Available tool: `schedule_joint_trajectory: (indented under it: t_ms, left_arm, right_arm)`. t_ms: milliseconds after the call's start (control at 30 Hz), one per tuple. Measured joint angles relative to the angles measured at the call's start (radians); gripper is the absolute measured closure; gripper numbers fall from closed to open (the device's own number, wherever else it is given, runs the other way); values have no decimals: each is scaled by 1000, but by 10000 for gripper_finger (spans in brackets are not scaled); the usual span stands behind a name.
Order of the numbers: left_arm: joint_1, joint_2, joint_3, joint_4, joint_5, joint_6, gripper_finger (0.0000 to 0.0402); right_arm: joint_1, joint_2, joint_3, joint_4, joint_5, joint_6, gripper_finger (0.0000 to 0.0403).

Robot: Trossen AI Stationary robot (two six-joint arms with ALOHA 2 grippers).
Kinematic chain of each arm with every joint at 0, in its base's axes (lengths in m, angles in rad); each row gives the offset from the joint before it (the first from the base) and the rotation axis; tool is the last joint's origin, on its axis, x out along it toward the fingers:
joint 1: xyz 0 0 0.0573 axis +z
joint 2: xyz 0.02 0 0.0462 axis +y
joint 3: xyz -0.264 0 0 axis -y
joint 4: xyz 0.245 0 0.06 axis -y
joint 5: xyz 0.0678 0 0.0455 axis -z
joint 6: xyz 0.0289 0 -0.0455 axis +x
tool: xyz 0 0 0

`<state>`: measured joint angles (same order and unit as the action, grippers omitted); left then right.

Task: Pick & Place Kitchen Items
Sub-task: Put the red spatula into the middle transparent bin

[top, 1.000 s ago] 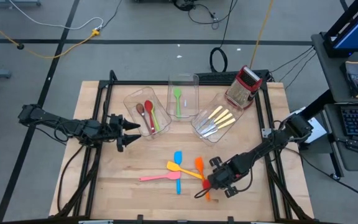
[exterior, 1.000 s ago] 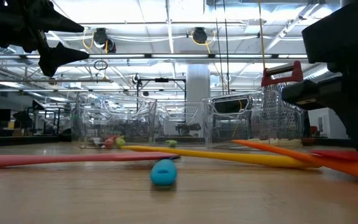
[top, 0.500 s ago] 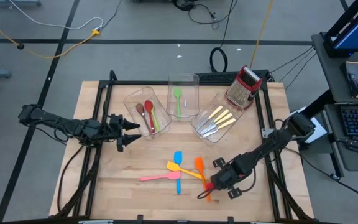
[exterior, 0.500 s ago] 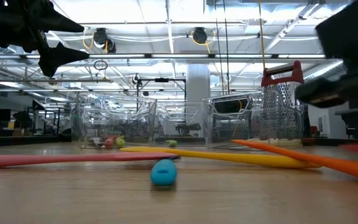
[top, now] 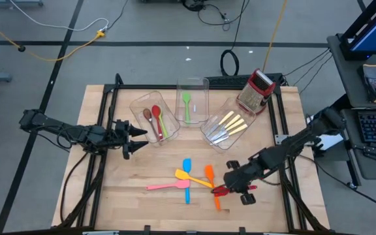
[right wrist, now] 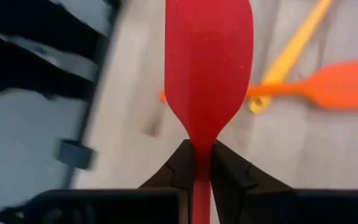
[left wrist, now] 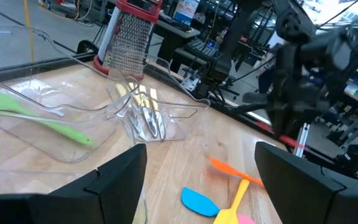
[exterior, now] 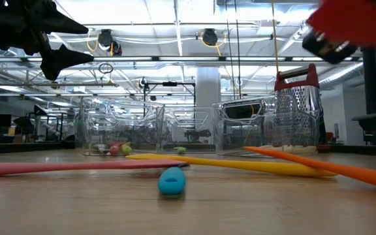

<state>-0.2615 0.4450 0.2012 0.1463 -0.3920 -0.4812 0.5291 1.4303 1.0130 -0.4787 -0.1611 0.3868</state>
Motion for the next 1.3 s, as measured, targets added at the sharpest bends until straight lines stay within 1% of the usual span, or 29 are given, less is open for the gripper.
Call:
schedule_joint_trajectory:
  t_ms: [233, 433, 633, 767, 867, 1000, 1133, 1300]
  left_arm:
    - [0, 0, 0, 0, 0, 0, 96]
    - [0, 0, 0, 0, 0, 1, 96]
    - [0, 0, 0, 0, 0, 7, 96]
    - [0, 0, 0, 0, 0, 7, 96]
    - [0, 0, 0, 0, 0, 7, 96]
    - [0, 0, 0, 0, 0, 6, 96]
    - [0, 0, 0, 0, 0, 6, 96]
    - [0, 0, 0, 0, 0, 4, 96]
  right_arm:
    - [-46, -83, 1, 174, -93, 113, 382]
    - [-109, -91, 2, 356, -219, 217, 382]
    - [-190, -91, 2, 500, -353, 309, 382]
    - [-251, -91, 2, 609, -418, 364, 382]
    - [-296, -91, 2, 693, -446, 389, 382]
    - [-359, -91, 2, 802, -446, 418, 382]
    - [-429, -91, 2, 907, -442, 422, 382]
    - [-535, -91, 2, 980, -411, 432, 382]
